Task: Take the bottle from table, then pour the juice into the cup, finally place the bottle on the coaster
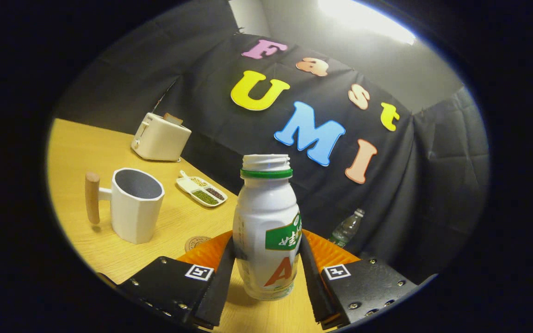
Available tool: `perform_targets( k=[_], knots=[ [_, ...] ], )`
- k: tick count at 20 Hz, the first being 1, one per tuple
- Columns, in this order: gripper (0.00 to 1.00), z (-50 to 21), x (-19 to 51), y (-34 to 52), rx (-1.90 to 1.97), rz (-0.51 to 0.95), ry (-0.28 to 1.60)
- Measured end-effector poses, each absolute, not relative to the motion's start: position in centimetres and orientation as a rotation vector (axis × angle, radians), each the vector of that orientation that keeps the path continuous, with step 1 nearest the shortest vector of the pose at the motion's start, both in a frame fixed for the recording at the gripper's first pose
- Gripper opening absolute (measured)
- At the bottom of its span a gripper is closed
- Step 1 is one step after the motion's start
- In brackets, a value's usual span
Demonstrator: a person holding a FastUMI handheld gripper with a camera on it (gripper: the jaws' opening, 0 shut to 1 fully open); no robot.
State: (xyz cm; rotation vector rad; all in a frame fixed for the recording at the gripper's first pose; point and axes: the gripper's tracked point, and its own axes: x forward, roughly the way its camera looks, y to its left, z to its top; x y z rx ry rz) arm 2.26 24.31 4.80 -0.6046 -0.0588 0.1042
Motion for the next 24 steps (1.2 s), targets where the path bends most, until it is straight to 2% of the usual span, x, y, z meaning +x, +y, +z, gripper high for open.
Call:
perform_targets(
  k=[8, 24],
  knots=[
    [0.72, 7.2, 3.1, 26.7, -0.95, 0.033, -0.125],
    [0.72, 7.1, 2.1, 31.6, -1.475, -0.052, -0.244]
  ],
)
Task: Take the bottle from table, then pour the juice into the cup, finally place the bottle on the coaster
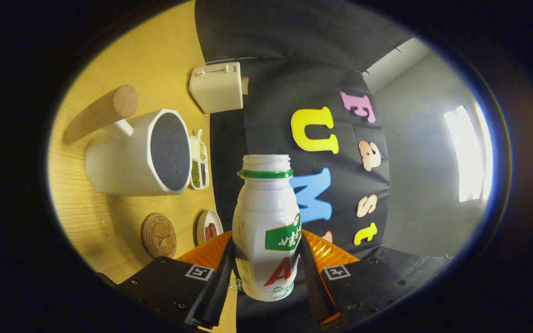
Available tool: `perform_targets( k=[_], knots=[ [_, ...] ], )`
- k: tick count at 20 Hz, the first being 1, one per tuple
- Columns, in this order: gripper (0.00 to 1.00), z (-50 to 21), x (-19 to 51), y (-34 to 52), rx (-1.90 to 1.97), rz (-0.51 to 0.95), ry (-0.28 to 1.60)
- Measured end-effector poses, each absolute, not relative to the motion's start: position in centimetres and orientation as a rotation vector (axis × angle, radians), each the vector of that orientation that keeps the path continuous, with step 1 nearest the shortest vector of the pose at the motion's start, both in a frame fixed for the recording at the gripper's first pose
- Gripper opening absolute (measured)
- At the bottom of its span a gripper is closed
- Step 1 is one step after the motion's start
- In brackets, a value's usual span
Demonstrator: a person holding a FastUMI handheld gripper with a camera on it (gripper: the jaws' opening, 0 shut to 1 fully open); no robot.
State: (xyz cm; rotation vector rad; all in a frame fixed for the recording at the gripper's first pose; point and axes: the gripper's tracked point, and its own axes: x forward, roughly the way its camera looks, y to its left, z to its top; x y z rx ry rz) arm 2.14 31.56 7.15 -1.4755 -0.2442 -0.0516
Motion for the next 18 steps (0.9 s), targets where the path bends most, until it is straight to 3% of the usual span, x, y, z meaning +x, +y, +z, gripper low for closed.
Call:
perform_targets(
  k=[18],
  knots=[
    [0.71, 7.8, 1.9, 33.3, -1.622, -0.058, -0.289]
  ],
)
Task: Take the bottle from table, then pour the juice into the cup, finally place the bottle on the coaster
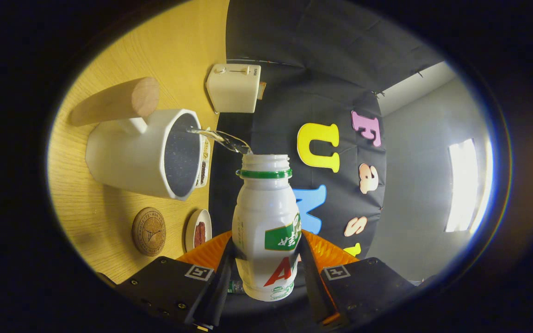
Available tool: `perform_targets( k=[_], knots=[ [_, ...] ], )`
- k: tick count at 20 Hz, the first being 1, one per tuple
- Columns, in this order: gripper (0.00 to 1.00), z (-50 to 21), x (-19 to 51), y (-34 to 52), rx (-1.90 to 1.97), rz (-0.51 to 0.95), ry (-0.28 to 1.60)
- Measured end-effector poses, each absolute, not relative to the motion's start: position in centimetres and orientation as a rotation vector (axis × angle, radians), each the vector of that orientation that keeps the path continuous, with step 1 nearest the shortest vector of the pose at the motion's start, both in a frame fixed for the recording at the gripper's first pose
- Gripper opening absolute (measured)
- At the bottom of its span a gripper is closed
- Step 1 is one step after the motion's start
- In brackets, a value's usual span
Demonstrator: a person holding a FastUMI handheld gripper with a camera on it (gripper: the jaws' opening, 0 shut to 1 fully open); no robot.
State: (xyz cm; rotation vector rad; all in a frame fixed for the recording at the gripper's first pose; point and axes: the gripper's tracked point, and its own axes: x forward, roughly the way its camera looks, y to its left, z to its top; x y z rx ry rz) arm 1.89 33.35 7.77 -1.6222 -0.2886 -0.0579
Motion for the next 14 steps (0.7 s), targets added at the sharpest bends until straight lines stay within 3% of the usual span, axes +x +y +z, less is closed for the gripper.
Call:
perform_targets(
  k=[14],
  knots=[
    [0.72, 8.78, 1.8, 32.38, -1.647, -0.082, -0.286]
  ],
)
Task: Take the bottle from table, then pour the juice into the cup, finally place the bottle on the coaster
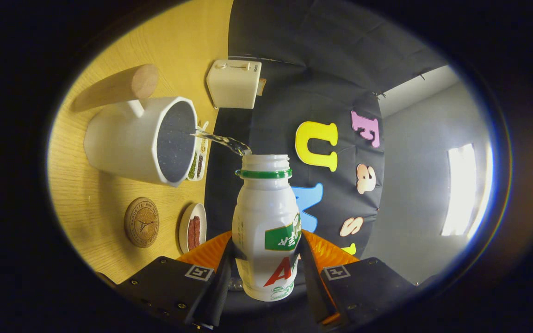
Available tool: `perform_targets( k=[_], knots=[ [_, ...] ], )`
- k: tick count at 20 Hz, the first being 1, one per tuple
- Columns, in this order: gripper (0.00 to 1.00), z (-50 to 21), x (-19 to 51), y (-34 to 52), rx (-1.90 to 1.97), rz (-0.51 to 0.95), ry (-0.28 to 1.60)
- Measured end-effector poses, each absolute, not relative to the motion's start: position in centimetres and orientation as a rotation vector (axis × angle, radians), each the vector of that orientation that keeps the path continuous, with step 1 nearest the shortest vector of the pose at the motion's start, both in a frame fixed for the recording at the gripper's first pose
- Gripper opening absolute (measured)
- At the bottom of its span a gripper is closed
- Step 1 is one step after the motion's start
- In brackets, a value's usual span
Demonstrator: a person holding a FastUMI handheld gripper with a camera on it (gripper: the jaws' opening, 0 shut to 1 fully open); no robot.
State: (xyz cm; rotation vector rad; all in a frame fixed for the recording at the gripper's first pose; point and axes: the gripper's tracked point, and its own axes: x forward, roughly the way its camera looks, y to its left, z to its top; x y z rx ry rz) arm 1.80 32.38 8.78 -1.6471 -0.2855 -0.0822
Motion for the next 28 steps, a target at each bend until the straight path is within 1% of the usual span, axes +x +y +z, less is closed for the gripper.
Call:
perform_targets(
  k=[28],
  knots=[
    [0.71, 11.0, 1.3, 31.9, -1.701, -0.119, -0.307]
  ],
)
